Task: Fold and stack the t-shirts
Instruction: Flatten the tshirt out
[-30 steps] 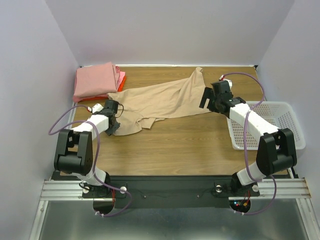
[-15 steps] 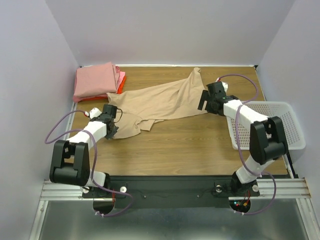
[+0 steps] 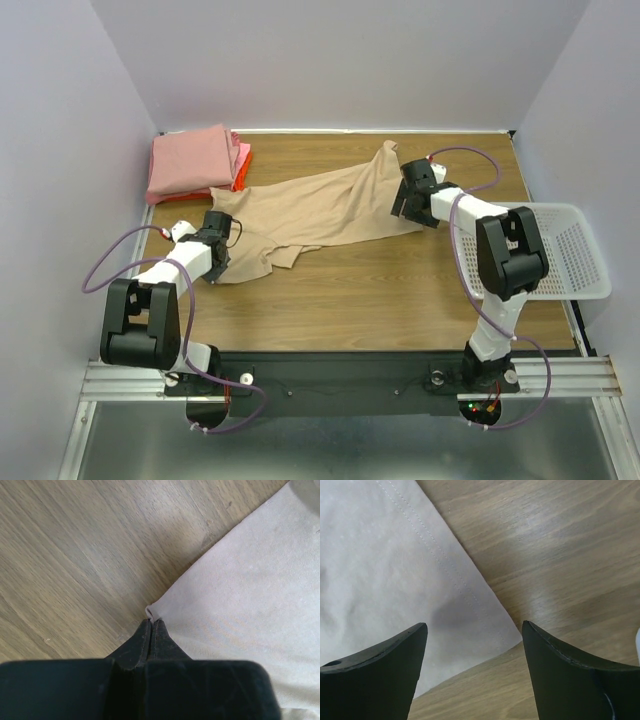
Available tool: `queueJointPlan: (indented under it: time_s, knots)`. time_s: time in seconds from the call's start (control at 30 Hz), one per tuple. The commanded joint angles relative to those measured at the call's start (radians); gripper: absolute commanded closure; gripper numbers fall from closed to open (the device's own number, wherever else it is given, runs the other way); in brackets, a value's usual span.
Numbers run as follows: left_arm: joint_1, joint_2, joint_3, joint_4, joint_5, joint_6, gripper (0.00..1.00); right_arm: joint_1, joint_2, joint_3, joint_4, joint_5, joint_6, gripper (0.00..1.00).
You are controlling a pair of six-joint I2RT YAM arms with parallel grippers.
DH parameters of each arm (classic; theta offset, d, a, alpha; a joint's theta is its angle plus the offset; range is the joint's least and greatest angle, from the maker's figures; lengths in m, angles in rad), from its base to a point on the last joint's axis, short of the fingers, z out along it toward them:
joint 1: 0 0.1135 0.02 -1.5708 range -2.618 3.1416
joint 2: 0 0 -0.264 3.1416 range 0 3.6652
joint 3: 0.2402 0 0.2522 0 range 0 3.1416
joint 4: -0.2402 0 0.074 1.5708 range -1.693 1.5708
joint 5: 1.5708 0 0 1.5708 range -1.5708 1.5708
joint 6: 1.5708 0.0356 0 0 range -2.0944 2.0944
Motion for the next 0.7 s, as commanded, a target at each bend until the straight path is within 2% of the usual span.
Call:
queueJointPlan:
  time_s: [0.0, 0.23, 0.4, 0.57, 0.63, 0.67]
  knots:
    - [0.003, -0.007, 0.033, -0.042, -0.051, -0.014, 1.0, -0.004, 0.001, 0.001, 0.02, 0.027, 0.043, 0.19]
    - [0.003, -0.016, 0.028, -0.031, -0.041, -0.009, 1.0, -0.003, 0.012, -0.025, 0.018, 0.067, 0.051, 0.3]
    - [0.003, -0.021, 0.025, -0.037, -0.048, -0.008, 1.0, -0.004, 0.059, -0.016, 0.02, 0.051, 0.049, 0.32]
    - [0.003, -0.045, 0.021, -0.038, -0.041, -0.008, 1.0, -0.004, 0.082, -0.022, 0.022, 0.031, 0.048, 0.51]
    - [0.003, -0.064, 0.021, -0.035, -0.031, -0.003, 1.0, -0.004, 0.075, -0.032, 0.025, 0.028, 0.051, 0.66]
    - [0.003, -0.071, 0.024, -0.035, -0.022, 0.001, 1.0, -0.003, 0.07, -0.034, 0.026, 0.028, 0.049, 0.78]
